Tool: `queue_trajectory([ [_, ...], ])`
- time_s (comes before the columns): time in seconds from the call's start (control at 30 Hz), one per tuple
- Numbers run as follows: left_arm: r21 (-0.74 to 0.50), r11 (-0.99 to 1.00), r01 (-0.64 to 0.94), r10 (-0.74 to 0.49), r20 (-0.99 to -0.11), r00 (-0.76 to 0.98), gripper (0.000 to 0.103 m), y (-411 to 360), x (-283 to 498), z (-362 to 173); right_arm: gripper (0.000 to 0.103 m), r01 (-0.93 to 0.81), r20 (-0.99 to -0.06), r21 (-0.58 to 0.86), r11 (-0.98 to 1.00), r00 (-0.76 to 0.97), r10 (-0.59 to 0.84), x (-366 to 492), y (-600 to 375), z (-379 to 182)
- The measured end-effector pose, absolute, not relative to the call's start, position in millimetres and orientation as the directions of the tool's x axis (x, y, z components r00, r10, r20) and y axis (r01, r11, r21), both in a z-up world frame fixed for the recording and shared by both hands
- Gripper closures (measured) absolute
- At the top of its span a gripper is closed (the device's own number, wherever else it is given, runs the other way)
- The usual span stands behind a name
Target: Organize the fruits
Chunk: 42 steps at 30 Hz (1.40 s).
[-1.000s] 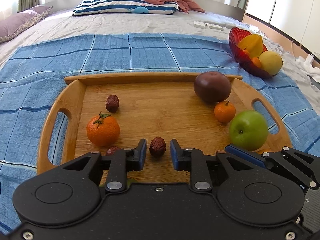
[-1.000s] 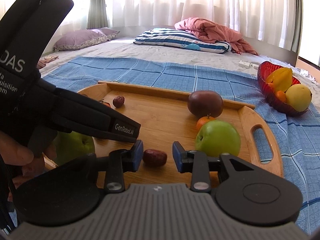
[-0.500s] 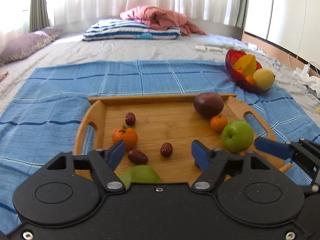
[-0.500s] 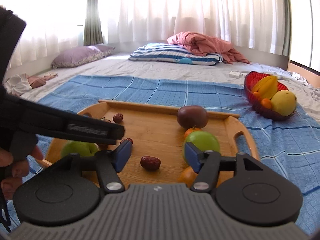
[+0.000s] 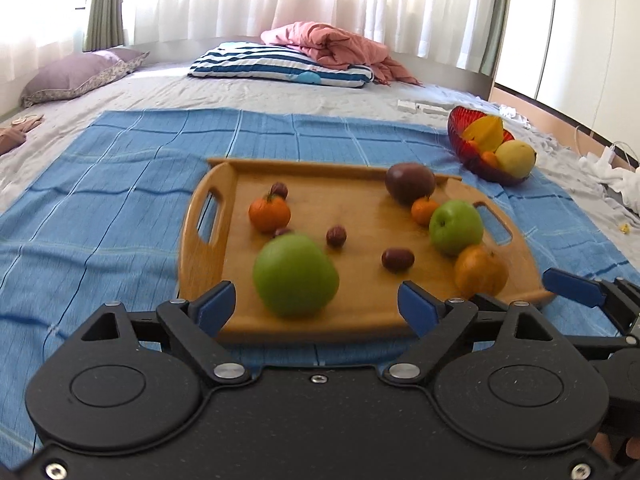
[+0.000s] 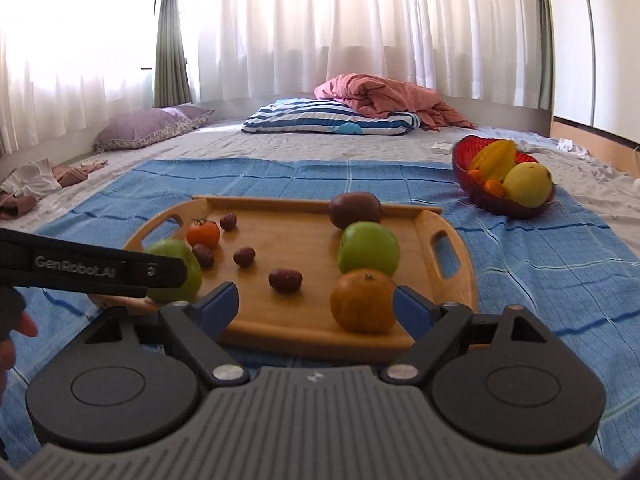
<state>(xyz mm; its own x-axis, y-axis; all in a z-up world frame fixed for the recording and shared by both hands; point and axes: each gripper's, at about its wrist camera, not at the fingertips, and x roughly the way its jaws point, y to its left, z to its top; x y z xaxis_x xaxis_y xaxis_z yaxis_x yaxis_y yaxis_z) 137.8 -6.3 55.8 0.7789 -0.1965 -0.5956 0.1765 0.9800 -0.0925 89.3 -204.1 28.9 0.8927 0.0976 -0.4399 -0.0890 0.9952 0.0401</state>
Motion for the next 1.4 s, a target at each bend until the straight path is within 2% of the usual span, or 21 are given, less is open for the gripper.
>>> queue_trajectory([
  [0.23, -0.081, 0.986, 0.146, -0.165, -0.603, 0.781, 0.013, -6, 115, 39, 0.004, -0.066, -0.449, 0.033, 0.997, 0.891, 0.074, 73, -207, 17],
  [0.57, -0.047, 0.991, 0.127, -0.129, -0.623, 0.771, 0.012, -11, 105, 19, 0.002, -0.029, -0.495, 0.032, 0.999, 0.868, 0.041, 63, -214, -6],
  [1.0, -0.04, 0.994, 0.103, -0.105, -0.651, 0.752, 0.005, -11, 109, -1, 0.0, 0.0, -0.571, 0.008, 1.0, 0.821, 0.005, 72, -216, -22],
  [1.4, -0.003, 0.995, 0.103, -0.081, -0.641, 0.764, 0.0, -16, 112, -12, 0.0, 0.002, -0.566, -0.002, 1.0, 0.825, -0.003, 73, -213, -30],
])
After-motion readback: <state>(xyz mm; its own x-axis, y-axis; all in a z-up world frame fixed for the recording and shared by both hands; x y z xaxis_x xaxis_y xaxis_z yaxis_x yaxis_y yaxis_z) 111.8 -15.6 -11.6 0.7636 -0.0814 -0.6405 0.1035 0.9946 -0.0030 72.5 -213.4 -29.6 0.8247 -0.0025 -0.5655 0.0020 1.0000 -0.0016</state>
